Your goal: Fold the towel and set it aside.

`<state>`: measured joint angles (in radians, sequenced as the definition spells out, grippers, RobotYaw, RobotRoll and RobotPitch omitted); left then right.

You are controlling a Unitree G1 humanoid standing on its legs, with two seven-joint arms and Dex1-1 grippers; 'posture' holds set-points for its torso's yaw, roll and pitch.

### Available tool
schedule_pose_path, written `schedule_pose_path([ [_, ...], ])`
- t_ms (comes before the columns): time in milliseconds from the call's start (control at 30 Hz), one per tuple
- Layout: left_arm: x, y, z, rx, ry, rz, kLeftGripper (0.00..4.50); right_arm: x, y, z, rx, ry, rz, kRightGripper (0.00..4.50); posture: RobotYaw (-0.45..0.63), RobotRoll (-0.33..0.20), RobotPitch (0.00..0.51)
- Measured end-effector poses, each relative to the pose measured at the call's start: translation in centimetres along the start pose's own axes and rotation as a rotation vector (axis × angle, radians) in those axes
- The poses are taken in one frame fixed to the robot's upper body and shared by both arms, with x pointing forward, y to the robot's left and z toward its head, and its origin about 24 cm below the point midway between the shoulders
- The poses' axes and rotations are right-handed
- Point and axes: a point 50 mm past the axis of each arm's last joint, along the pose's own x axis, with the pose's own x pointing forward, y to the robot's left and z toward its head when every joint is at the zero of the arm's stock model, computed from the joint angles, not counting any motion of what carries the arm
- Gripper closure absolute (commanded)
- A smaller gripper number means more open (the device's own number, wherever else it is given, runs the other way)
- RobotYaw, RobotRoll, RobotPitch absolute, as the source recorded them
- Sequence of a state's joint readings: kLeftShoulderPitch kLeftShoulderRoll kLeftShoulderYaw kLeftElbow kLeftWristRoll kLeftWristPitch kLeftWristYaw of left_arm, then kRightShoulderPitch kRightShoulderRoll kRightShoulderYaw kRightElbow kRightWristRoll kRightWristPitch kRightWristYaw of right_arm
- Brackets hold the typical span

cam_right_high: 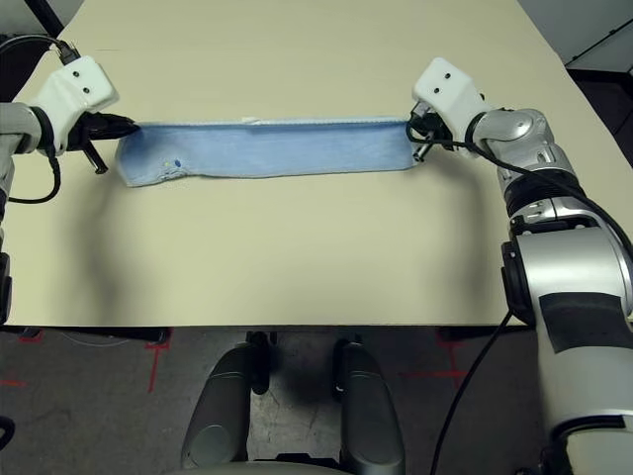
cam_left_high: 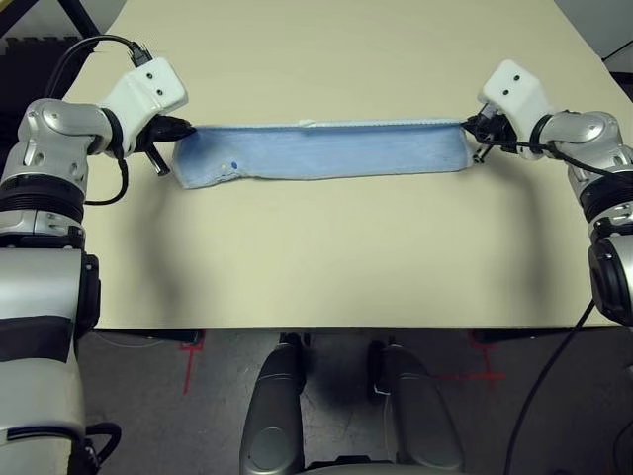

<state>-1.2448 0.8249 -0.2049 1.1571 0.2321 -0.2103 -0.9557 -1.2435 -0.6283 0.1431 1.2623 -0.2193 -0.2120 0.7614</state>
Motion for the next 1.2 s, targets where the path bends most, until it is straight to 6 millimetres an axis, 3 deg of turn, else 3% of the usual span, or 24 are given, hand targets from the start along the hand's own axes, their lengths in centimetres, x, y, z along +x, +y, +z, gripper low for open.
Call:
schedule_pose_path([
  [367,0.8,-0.6,-0.2,-0.007,0.010,-0.013,4.44,0.0,0.1,-0.3,0.014,0.032,0.011,4.50,0.05,0.000,0.211],
  [400,0.8,-0.6,-0.2,-0.004,0.012,-0.007,4.05,0.1,0.1,-0.3,0.013,0.034,0.012,4.50,0.05,0.000,0.212],
  [567,0.8,-0.4,-0.3,0.000,0.025,0.038,2.42,0.1,0.2,-0.8,0.031,0.062,-0.002,3.02,0.05,0.000,0.210],
  [767,0.6,0.4,0.1,0.008,0.002,0.123,0.15,-0.2,-0.1,-1.2,0.039,0.073,-0.025,0.84,0.05,0.000,0.209],
  [833,0.3,0.7,0.1,0.010,-0.001,0.147,0.00,-0.3,-0.2,-1.2,0.042,0.072,-0.034,0.10,0.05,0.000,0.209],
  [1033,-0.8,1.5,-0.4,0.011,0.015,0.218,0.00,-0.8,-0.9,-1.1,0.113,0.012,-0.081,0.04,0.05,0.000,0.203],
  [1200,-1.5,1.7,0.1,-0.159,-0.139,0.161,0.00,-1.6,-0.9,-0.4,0.260,-0.239,-0.030,0.04,0.05,0.000,0.201],
])
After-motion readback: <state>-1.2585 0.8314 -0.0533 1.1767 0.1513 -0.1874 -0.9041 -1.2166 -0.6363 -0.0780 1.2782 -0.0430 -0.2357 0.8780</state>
